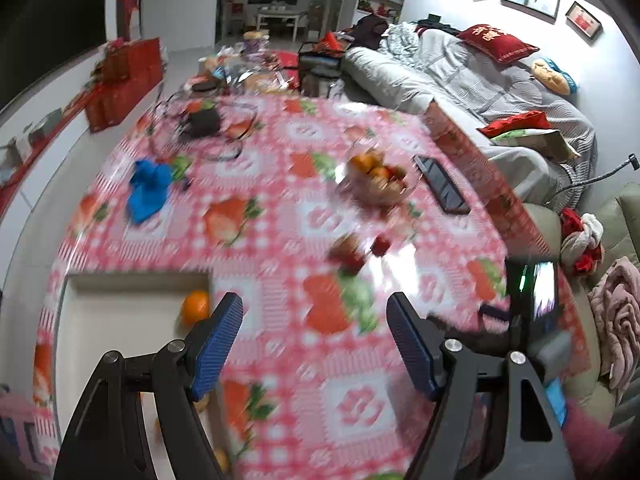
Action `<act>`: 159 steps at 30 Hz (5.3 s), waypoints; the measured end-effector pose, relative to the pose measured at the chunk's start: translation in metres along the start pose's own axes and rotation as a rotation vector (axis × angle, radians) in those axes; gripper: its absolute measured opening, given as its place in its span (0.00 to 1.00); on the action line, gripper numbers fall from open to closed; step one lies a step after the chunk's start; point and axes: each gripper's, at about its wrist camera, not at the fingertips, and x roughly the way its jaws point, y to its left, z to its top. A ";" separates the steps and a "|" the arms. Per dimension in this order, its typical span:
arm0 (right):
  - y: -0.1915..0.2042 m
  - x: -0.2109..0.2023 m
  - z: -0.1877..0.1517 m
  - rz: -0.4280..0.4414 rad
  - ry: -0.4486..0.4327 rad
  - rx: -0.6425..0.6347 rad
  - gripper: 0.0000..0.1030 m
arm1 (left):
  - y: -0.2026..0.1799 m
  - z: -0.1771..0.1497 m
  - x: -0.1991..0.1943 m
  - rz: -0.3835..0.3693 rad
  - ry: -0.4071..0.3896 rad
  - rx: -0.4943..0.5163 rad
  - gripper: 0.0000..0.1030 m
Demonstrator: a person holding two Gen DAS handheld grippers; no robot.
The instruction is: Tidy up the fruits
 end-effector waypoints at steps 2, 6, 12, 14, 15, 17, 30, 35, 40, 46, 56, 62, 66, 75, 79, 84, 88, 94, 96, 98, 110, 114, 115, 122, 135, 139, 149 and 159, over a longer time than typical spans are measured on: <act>-0.011 -0.001 -0.004 -0.027 -0.023 -0.019 1.00 | -0.012 0.013 0.014 -0.017 0.008 0.016 0.76; -0.013 -0.003 -0.014 -0.034 -0.079 -0.075 1.00 | -0.036 0.029 0.075 0.028 0.050 0.049 0.76; -0.014 -0.004 -0.022 -0.021 -0.155 -0.086 1.00 | -0.039 0.028 0.148 0.100 0.137 0.044 0.76; -0.014 -0.004 -0.022 -0.021 -0.157 -0.086 1.00 | -0.037 0.026 0.158 0.113 0.136 0.032 0.76; -0.014 -0.004 -0.022 -0.021 -0.159 -0.085 1.00 | -0.036 0.025 0.163 0.122 0.135 0.028 0.76; -0.013 -0.004 -0.022 -0.022 -0.162 -0.083 1.00 | -0.034 0.025 0.173 0.134 0.142 0.023 0.74; -0.012 -0.001 -0.020 -0.023 -0.167 -0.077 1.00 | -0.040 0.019 0.189 0.115 0.150 0.036 0.29; -0.012 -0.002 -0.020 -0.023 -0.167 -0.077 1.00 | -0.045 -0.004 0.170 0.093 0.149 0.072 0.29; -0.012 -0.001 -0.019 -0.023 -0.168 -0.077 1.00 | -0.048 -0.037 0.144 0.052 0.143 0.058 0.29; -0.012 -0.001 -0.020 -0.023 -0.168 -0.077 1.00 | -0.048 -0.071 0.116 0.027 0.138 0.044 0.29; -0.012 -0.001 -0.019 -0.023 -0.170 -0.076 1.00 | -0.011 -0.078 0.087 -0.016 0.093 -0.115 0.29; -0.012 0.000 -0.018 -0.024 -0.171 -0.076 1.00 | 0.005 -0.083 0.075 0.000 0.073 -0.138 0.29; -0.012 -0.001 -0.019 -0.023 -0.171 -0.076 1.00 | 0.005 -0.094 0.086 0.059 0.122 -0.114 0.29; -0.012 0.000 -0.018 -0.023 -0.171 -0.076 1.00 | -0.023 -0.098 0.091 0.106 0.099 -0.014 0.29; -0.012 0.000 -0.019 -0.023 -0.171 -0.076 1.00 | -0.020 -0.104 0.087 0.194 0.083 0.019 0.30; -0.012 0.000 -0.020 -0.024 -0.171 -0.076 1.00 | -0.012 -0.116 0.078 0.233 0.062 0.030 0.31; -0.012 0.000 -0.017 -0.027 -0.153 -0.075 1.00 | -0.006 -0.126 0.069 0.244 0.055 0.015 0.31; 0.014 -0.020 -0.025 0.166 -0.122 -0.057 1.00 | 0.002 -0.143 0.056 0.252 0.035 0.003 0.31; 0.034 -0.024 -0.026 0.184 -0.128 -0.119 1.00 | 0.002 -0.145 0.053 0.256 0.036 0.011 0.31; 0.057 -0.024 -0.027 0.196 -0.129 -0.189 1.00 | 0.002 -0.147 0.052 0.258 0.035 0.014 0.32; 0.118 -0.018 -0.052 0.174 -0.151 -0.392 0.36 | 0.007 -0.152 0.048 0.268 0.029 -0.003 0.32; 0.104 -0.017 -0.048 0.168 -0.154 -0.346 0.24 | 0.006 -0.147 0.051 0.266 0.041 -0.020 0.32; 0.095 -0.018 -0.048 0.163 -0.154 -0.324 0.24 | 0.004 -0.143 0.053 0.267 0.043 -0.013 0.32; 0.006 -0.022 -0.039 0.050 -0.181 -0.141 0.24 | -0.015 -0.117 0.079 0.189 0.043 0.002 0.32; -0.013 -0.012 -0.037 -0.036 -0.177 -0.093 0.92 | -0.026 -0.107 0.099 0.149 0.004 0.043 0.84; -0.013 -0.008 -0.036 -0.017 -0.161 -0.091 1.00 | -0.027 -0.109 0.100 0.151 0.009 0.046 0.93; -0.013 -0.010 -0.040 -0.022 -0.185 -0.082 1.00 | -0.027 -0.109 0.104 0.149 0.024 0.043 1.00; -0.013 -0.010 -0.040 -0.022 -0.185 -0.082 1.00 | -0.027 -0.109 0.104 0.149 0.024 0.044 1.00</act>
